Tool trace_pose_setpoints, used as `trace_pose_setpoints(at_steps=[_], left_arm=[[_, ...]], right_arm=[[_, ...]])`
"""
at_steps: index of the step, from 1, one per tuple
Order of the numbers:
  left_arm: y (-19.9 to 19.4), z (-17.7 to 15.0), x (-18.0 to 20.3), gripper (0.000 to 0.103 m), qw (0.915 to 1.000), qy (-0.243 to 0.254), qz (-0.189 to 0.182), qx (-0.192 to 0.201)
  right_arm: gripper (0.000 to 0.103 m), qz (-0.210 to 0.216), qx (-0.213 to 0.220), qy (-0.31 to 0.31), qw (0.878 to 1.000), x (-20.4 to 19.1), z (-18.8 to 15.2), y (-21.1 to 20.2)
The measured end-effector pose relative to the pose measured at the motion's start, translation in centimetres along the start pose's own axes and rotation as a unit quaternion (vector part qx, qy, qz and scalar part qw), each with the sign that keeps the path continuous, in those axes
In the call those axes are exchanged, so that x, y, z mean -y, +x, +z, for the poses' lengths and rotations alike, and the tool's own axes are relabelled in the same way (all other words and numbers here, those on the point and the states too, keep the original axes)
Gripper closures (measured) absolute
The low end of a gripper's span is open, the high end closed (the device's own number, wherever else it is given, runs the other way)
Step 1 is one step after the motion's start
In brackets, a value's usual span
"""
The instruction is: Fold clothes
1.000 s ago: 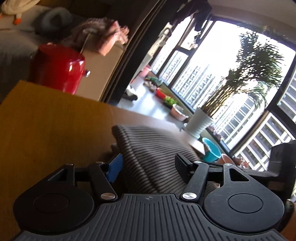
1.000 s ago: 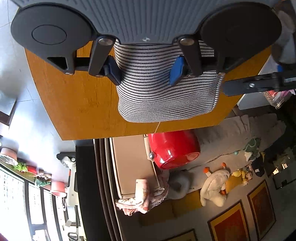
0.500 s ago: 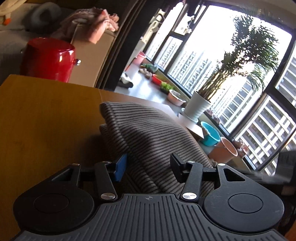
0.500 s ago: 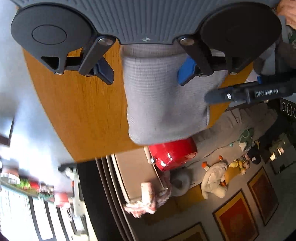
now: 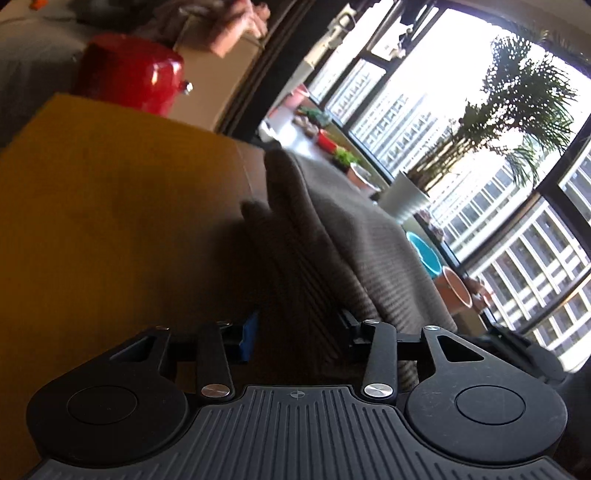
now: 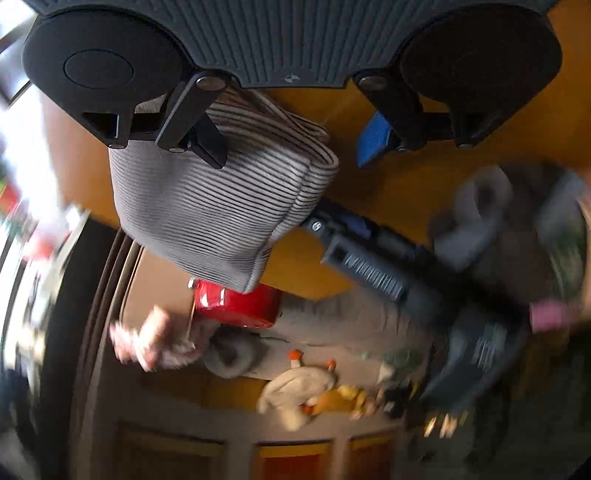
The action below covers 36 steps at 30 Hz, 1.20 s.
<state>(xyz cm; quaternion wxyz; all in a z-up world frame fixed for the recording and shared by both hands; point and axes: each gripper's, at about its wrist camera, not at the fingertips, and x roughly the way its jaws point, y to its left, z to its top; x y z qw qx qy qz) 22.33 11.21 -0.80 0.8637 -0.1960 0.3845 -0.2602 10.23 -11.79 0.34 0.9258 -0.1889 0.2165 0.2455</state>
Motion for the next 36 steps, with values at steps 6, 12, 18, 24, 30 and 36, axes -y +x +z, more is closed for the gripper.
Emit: trace_pose_setpoints(at_steps=[6,12,18,24,30,36], left_arm=[[0.4,0.6,-1.4,0.062,0.9994,-0.024,-0.025,-0.005],[2.0,0.2,-0.5,0.07,0.9981,-0.031,-0.052,-0.006],[0.7,1.0,-1.7,0.059,0.9991,-0.035,-0.023,0.0],[-1.4,2.7,-0.9,0.039,0.998,-0.04,-0.016,0.046],[2.6,2.9,3.3,0.048,0.9993,0.031,0.018,0.008],[2.9,2.7,2.8,0.047,0.9993,0.033,0.016,0.005]], right_arm=[[0.095,0.057,0.069,0.194,0.977,6.6,3.3,-3.1],[0.094,0.137,0.009,0.329,0.934,9.8,1.6,0.2],[0.095,0.145,-0.024,0.365,0.919,9.2,-1.5,2.8],[0.095,0.1,-0.025,0.252,0.962,6.6,-0.5,2.0],[0.076,0.085,-0.014,0.214,0.973,7.3,1.0,-0.9],[0.024,-0.004,0.009,0.239,0.971,12.9,1.6,-3.2]])
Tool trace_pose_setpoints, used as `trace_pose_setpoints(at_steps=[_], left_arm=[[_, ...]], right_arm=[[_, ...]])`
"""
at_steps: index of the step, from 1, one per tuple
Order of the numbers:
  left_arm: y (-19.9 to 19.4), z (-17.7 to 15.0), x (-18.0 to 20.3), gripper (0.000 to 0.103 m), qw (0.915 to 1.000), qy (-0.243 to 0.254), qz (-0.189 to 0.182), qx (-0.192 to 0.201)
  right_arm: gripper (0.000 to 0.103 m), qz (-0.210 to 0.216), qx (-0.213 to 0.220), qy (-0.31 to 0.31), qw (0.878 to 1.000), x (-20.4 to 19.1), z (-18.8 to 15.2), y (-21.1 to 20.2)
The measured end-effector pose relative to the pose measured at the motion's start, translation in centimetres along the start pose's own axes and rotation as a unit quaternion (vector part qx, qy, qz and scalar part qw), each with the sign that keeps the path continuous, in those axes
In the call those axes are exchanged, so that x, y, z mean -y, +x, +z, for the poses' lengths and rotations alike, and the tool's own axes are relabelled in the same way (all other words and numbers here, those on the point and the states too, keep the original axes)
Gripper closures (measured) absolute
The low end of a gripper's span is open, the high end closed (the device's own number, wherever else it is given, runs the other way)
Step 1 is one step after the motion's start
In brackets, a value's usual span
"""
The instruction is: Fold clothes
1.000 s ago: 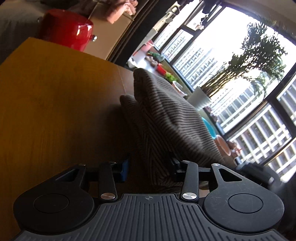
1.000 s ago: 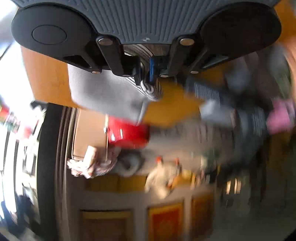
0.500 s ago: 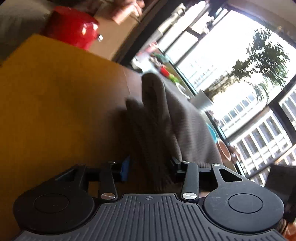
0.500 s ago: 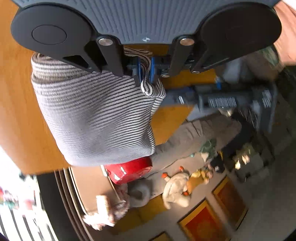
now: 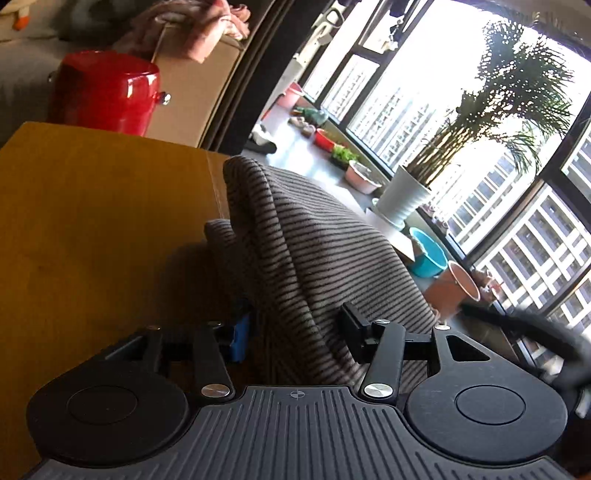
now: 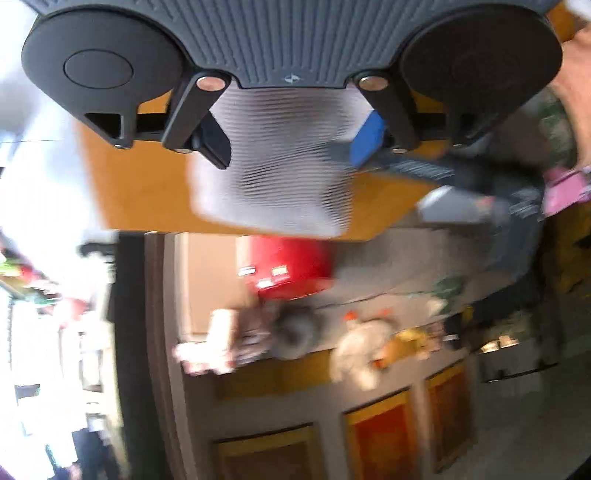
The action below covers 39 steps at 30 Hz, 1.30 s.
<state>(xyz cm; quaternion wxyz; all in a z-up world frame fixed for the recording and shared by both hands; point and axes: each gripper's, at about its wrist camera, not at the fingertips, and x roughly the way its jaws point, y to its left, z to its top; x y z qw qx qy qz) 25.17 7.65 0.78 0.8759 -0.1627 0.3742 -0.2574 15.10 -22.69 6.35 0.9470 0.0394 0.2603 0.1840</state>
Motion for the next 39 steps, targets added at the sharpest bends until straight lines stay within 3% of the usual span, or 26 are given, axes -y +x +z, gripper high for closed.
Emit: trace_pose_setpoints(at_steps=[4,6,7,21,28,39], left_arm=[[0.0,-0.1,-0.6,0.046,0.9999,-0.009,-0.005,0.003],[-0.2,-0.4,-1.1,0.046,0.9998,-0.014,-0.011,0.005],[-0.3,-0.5,-1.3,0.046,0.9997,-0.016,-0.016,0.006],[-1.2,2.7,-8.1,0.043,0.9971,-0.043,0.034,0.053],[-1.5,3.1,-10.2,0.033,0.9953,-0.064,0.036,0.063],[-1.4,3.2,-10.0,0.033,0.9947,-0.067,0.041,0.067]], right_arm=[[0.02,-0.006,-0.069,0.071,0.995,3.0,-1.8,3.5],[0.026,0.009,-0.087,0.094,0.992,3.3,-3.2,4.9],[0.033,0.019,-0.085,0.102,0.991,3.2,-3.6,5.4],[0.033,0.062,-0.061,0.085,0.993,-0.3,-0.9,14.3],[0.023,0.075,-0.052,0.091,0.992,-0.5,-0.5,15.7],[0.005,0.065,-0.038,0.122,0.99,0.2,-1.0,14.9]])
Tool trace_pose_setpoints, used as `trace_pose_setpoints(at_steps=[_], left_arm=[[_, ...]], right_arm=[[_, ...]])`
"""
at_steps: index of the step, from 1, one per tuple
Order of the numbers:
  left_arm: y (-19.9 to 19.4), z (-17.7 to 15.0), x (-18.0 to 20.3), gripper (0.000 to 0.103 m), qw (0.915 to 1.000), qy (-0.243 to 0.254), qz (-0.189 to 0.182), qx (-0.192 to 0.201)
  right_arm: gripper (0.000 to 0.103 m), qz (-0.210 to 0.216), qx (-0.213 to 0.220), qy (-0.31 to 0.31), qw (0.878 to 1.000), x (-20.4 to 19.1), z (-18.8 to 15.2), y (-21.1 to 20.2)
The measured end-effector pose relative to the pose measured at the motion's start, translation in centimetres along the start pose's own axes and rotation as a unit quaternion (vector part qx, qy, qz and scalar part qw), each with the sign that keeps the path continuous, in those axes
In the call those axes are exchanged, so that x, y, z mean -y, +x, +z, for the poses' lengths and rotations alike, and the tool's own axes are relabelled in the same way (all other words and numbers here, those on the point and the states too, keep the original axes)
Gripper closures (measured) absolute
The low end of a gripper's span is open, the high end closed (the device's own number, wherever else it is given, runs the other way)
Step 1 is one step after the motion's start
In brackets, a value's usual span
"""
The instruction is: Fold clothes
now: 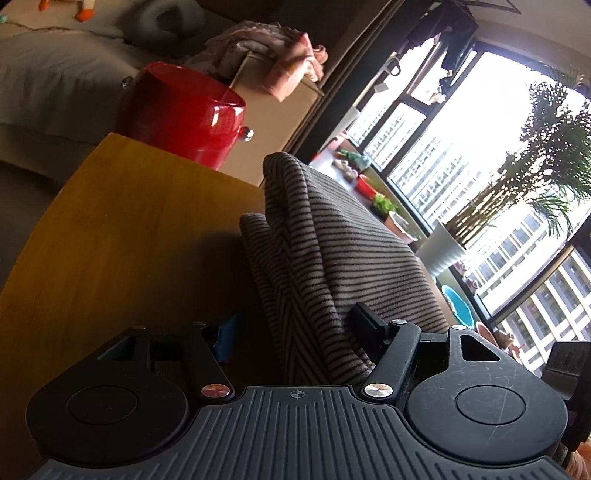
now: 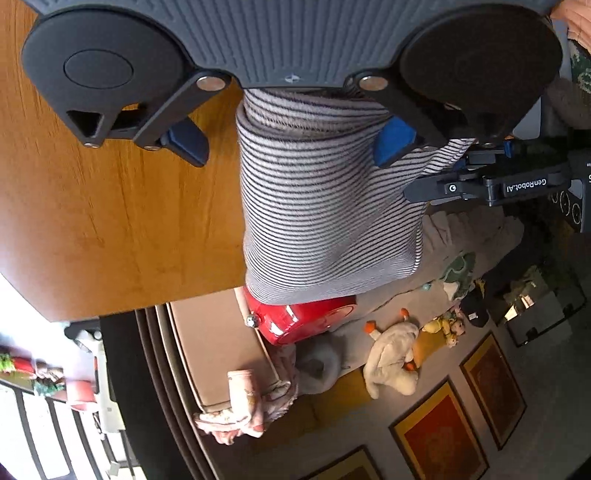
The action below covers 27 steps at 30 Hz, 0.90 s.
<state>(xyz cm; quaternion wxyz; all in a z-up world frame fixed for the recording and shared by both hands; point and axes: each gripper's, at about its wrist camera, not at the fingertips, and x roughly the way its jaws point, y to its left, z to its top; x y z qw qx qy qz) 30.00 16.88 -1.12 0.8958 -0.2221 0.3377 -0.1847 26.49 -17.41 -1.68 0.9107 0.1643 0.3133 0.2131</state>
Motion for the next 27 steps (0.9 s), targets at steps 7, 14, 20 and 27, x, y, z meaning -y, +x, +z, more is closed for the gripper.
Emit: trace_pose_setpoints(at_steps=[7,14,20,27], left_arm=[[-0.7,0.2,1.1,0.036,0.9998,0.012,0.013,0.011],[-4.1,1.8,3.9,0.042,0.9945,0.044,0.005,0.095],[-3.2,3.1,6.9,0.043,0.9903,0.076,-0.052,0.104],[3.4,2.7,3.2,0.051,0.9991,0.029,-0.015,0.027]], right_arm=[[0.004,-0.002,0.003,0.004,1.0,0.1,-0.5,-1.0],[0.01,-0.005,0.008,-0.011,1.0,-0.3,-0.7,-1.3],[0.01,-0.008,0.002,-0.012,1.0,-0.3,-0.6,-1.2],[0.01,-0.054,0.048,-0.137,0.988,-3.5,1.4,-4.2]])
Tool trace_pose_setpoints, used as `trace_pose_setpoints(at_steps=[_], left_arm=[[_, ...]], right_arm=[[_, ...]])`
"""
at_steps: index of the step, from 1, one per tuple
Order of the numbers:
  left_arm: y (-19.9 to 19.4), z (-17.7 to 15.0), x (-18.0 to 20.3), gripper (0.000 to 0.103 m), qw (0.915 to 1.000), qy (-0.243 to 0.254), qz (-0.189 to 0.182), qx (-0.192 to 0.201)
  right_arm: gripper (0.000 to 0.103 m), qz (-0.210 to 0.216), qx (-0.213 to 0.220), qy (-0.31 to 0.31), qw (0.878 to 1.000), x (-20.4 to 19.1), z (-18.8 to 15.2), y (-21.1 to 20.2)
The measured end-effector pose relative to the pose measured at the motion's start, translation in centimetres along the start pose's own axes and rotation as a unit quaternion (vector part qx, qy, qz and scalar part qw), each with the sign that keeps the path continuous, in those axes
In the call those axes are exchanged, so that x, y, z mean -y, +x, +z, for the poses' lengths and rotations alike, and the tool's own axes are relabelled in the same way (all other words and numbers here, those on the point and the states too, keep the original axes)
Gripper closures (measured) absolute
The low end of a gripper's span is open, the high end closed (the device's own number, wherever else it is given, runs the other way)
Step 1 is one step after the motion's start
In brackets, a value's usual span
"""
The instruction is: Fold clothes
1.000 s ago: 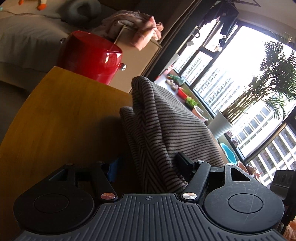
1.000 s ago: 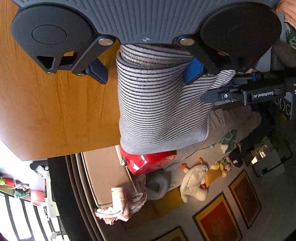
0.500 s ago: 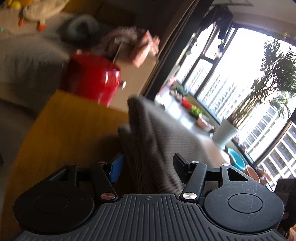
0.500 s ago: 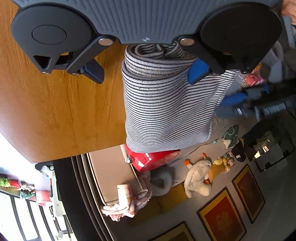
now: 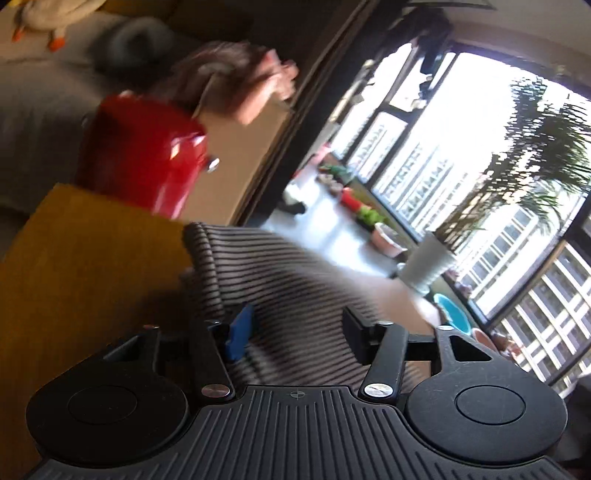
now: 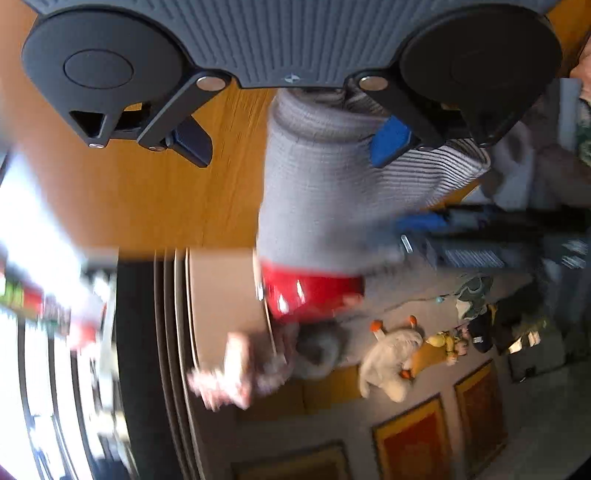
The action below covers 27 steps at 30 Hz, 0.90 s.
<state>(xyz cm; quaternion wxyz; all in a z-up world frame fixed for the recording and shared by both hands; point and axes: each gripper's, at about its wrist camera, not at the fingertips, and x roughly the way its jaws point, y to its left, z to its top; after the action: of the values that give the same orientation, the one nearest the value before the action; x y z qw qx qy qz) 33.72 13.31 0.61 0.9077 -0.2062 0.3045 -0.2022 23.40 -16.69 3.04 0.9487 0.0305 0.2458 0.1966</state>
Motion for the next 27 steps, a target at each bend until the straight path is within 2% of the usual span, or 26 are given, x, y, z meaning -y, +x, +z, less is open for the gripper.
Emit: trace_pose_setpoints(at_steps=[3,5,8,9,15,18,21,23,27], left_arm=[[0.2,0.1,-0.3,0.051,1.0,-0.004,0.0,-0.001],[0.3,0.1,-0.1,0.05,1.0,0.007,0.007,-0.002],[0.1,0.0,0.0,0.05,0.9999,0.012,0.01,-0.004],[0.1,0.0,0.0,0.05,0.9999,0.012,0.01,-0.004],[-0.2,-0.2,-0.2,0.05,0.9999,0.012,0.009,-0.008],[-0.6,-0.7,-0.1,0.05,0.9997,0.018,0.012,-0.005],[-1.3,-1.5,0.0,0.05,0.9996,0.023,0.017,0.0],[-1.9,-2.0,0.1,0.05,0.9997,0.02,0.015,0.002],[-2.6,-2.6,0.3,0.05,0.9999,0.008,0.013,0.002]], right_arm=[[0.011,0.043,0.02,-0.04,0.998,-2.0,1.6,-0.9],[0.014,0.07,0.013,-0.075,0.995,-3.9,1.5,-0.3],[0.015,0.053,-0.032,-0.14,0.988,-6.0,-1.0,2.7],[0.014,0.039,-0.031,-0.17,0.984,-6.4,-2.1,3.4],[0.016,0.038,-0.036,-0.181,0.982,-6.2,-1.9,2.5],[0.016,0.046,-0.033,-0.152,0.987,-5.3,-1.3,1.5],[0.016,0.086,-0.019,-0.055,0.995,-2.5,-0.1,-0.6],[0.017,0.098,0.001,0.006,0.995,-0.5,0.8,-1.9],[0.049,0.071,0.013,0.036,0.997,1.2,3.9,-1.0]])
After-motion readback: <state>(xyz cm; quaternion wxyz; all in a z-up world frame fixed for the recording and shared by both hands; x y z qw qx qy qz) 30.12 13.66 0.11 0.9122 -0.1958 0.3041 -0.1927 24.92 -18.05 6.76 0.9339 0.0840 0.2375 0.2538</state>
